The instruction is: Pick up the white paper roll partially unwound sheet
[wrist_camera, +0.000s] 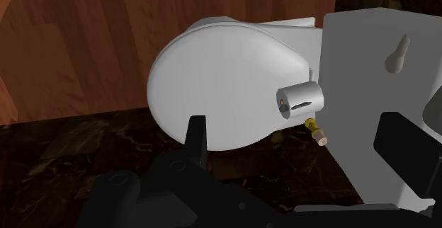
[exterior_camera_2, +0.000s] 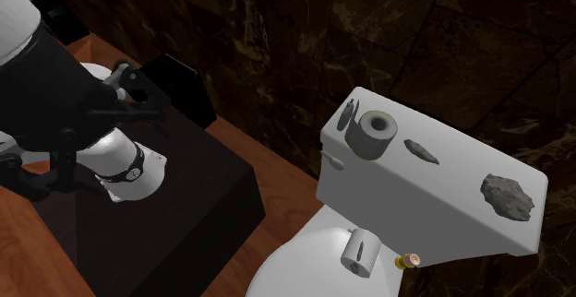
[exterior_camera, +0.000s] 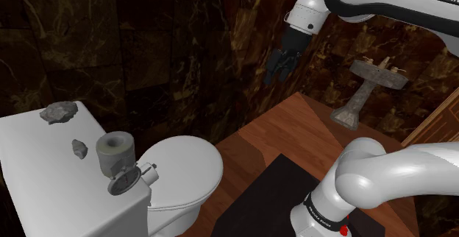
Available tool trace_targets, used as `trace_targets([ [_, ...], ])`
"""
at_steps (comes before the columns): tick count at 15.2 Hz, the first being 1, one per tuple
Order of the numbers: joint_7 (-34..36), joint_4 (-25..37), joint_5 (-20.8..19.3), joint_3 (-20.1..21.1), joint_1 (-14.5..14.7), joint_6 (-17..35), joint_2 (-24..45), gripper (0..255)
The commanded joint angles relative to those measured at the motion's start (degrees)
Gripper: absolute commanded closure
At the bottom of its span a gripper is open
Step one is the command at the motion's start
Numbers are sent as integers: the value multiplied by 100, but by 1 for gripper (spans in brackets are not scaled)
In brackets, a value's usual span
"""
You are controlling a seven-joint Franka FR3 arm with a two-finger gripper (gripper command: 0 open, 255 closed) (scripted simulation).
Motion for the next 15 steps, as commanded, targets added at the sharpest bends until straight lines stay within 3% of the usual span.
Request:
trace_targets([
  [1, 0, 0, 0, 0, 0, 0, 0, 0],
  [15, 1031, 615, 331, 1433, 486, 1330, 2026, 0],
])
